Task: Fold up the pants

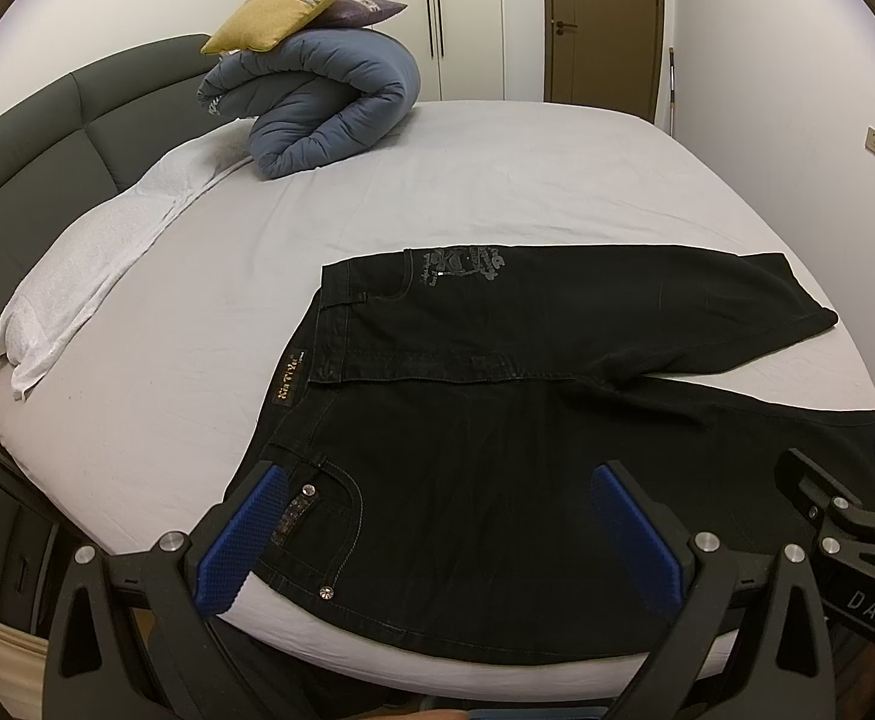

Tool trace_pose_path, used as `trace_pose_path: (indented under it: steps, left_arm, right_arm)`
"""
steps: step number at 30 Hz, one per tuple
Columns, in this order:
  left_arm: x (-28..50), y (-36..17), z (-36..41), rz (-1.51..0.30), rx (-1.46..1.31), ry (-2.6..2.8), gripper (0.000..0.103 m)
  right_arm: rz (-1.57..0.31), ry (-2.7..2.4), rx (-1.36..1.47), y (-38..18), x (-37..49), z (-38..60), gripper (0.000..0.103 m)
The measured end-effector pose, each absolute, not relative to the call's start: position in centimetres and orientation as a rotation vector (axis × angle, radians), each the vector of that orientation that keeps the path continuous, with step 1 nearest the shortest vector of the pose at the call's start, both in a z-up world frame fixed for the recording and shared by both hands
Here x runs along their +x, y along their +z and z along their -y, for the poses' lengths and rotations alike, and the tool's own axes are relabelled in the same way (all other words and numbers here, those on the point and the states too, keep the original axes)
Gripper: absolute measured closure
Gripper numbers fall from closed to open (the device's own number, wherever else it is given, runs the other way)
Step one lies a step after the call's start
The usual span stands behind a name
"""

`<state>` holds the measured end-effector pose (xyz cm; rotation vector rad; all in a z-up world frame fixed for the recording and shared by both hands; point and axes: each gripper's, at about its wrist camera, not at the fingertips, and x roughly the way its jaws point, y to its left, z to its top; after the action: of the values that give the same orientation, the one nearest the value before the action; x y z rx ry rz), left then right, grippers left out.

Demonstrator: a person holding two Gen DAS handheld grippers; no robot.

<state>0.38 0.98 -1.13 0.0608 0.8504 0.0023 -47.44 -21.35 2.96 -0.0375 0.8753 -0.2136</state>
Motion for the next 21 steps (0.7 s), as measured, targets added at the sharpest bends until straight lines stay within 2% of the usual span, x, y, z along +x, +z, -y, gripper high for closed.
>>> trace_pose_path:
  steps: [21]
  left_arm:
    - [0.69, -1.78, -1.29, -0.869, 0.056, -0.004, 0.000]
  right_arm:
    - [-0.896, -0.201, -0.035, 2.24, -46.72, 21.33, 0.000]
